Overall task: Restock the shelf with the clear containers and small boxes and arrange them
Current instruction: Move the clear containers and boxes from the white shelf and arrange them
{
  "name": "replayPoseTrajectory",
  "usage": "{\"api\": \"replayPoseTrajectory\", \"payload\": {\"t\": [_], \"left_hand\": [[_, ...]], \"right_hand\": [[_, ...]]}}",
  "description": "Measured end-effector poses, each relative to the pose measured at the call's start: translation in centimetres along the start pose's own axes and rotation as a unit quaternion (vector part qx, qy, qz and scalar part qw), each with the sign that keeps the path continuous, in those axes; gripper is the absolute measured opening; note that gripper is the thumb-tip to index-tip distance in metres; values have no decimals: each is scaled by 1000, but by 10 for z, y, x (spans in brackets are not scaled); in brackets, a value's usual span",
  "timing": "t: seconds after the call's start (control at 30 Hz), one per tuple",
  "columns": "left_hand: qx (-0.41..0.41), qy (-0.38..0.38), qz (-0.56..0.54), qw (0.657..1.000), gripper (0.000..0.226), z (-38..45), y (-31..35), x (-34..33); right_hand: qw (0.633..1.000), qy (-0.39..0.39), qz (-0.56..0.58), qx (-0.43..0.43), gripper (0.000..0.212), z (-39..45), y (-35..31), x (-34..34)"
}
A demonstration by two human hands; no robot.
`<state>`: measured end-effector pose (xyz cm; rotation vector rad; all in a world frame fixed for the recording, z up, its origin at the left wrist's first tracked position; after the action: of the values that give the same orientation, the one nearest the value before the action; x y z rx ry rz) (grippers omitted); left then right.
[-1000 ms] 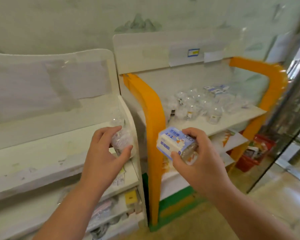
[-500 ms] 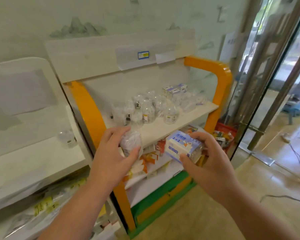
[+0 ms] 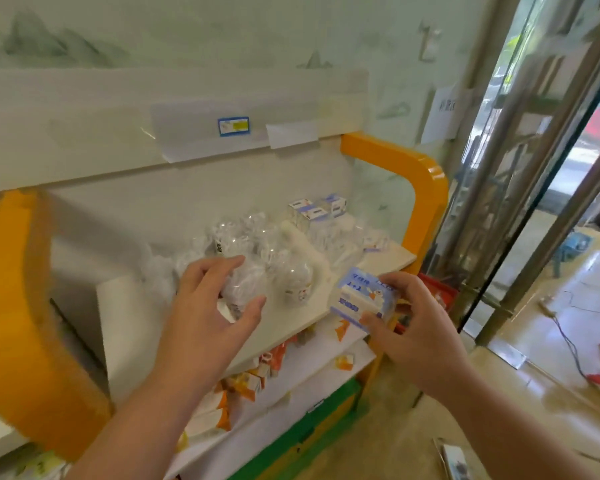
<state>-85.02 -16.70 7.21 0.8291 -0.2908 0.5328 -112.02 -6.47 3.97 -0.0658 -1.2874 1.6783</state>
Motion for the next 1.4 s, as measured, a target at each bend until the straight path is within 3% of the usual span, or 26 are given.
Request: {"api": "replayPoseTrajectory", "payload": {"t": [0.1, 0.33, 0.53, 0.8, 0.97, 1.13, 1.4], "left_hand": [[0, 9, 4, 1000, 54, 23, 1, -25], [6, 12, 0, 1000, 55, 53, 7, -71], [26, 36, 52, 998, 54, 65, 12, -110], [61, 106, 95, 988, 54, 94, 37, -150], [89, 142, 120, 979, 55, 94, 42, -161], [90, 137, 158, 974, 55, 95, 38, -168], [85, 124, 141, 978, 55, 111, 31, -182]], "right_hand": [[998, -29, -47, 20, 54, 33, 26, -7], [979, -185, -84, 6, 56, 96, 87, -42], [970, -241, -6, 28, 47, 155, 105, -63], [970, -199, 121, 76, 40, 266, 86, -74], [980, -145, 69, 119, 39, 318, 86, -117], [984, -139, 10, 110, 40, 352, 100, -145], [975, -211, -14, 71, 42, 366, 126, -166]]}}
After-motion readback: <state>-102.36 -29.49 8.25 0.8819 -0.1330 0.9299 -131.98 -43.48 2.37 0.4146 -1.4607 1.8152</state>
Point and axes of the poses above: each hand's wrist, its own z-axis towards the middle knuckle, its own x-axis out of the back of the hand, y = z × x, the point moved 7 cm from there along z, towards the middle knuckle, and after that the axes turned 14 degrees about y, right-handed, at the moved point
